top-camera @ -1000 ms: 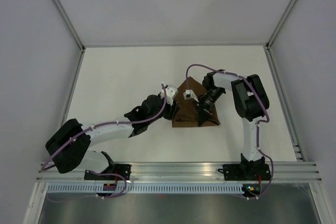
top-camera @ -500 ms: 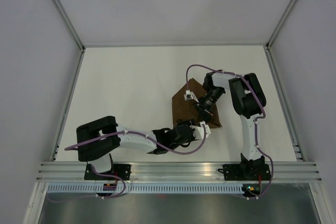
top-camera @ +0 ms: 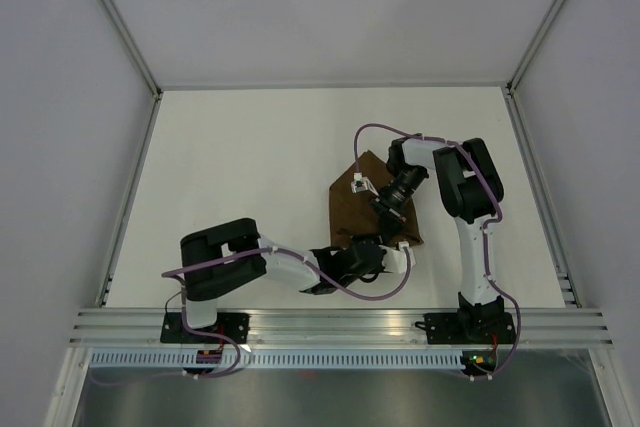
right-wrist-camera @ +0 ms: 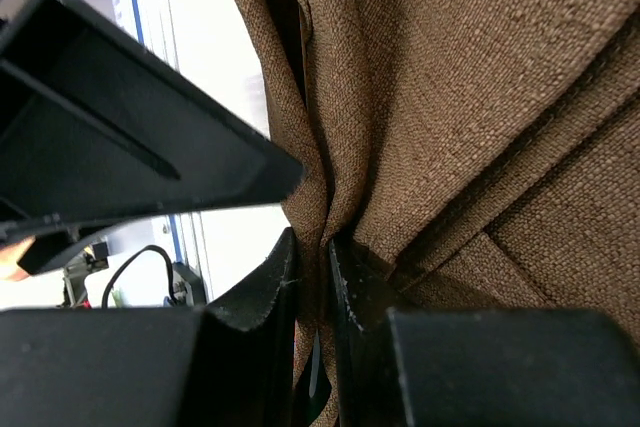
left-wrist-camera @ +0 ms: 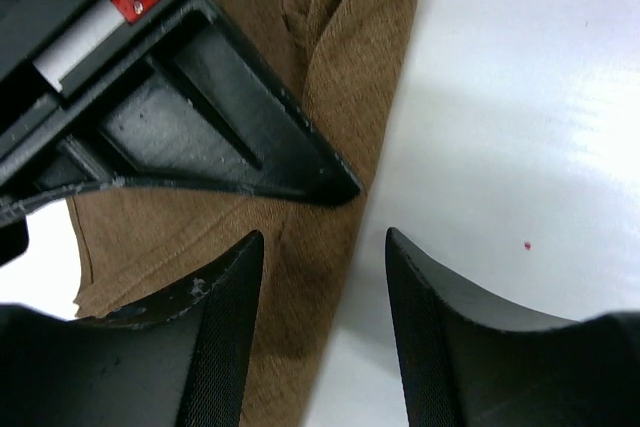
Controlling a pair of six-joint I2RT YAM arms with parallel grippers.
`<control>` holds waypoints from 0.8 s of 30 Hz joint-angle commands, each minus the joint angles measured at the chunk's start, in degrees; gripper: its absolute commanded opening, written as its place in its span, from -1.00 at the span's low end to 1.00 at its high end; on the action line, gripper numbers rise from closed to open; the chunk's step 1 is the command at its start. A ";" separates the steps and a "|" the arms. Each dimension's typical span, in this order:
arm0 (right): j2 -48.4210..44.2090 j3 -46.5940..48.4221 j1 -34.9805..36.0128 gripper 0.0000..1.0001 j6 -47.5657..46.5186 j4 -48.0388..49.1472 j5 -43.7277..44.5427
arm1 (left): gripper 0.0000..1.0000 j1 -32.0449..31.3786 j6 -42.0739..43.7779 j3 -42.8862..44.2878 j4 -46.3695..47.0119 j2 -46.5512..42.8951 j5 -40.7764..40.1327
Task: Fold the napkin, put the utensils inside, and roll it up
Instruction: Roll the napkin with the utensil
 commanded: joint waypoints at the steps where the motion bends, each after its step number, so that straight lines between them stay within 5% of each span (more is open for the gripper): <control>1: 3.27 0.39 -0.29 -0.78 -3.28 6.45 5.93 | 0.16 -0.32 2.23 1.23 2.62 2.88 1.45; 10: 4.23 1.00 -0.29 -0.78 -3.81 5.22 6.02 | 0.00 1.35 -2.60 1.06 -0.53 5.52 5.31; 18: 4.59 2.23 -0.29 -0.78 -4.16 4.25 5.76 | -0.67 3.46 -6.64 0.79 -5.62 5.52 11.20; 24: 4.15 2.76 -0.29 -0.66 -3.98 3.72 4.96 | -0.87 5.48 -9.45 1.32 -8.97 4.91 19.37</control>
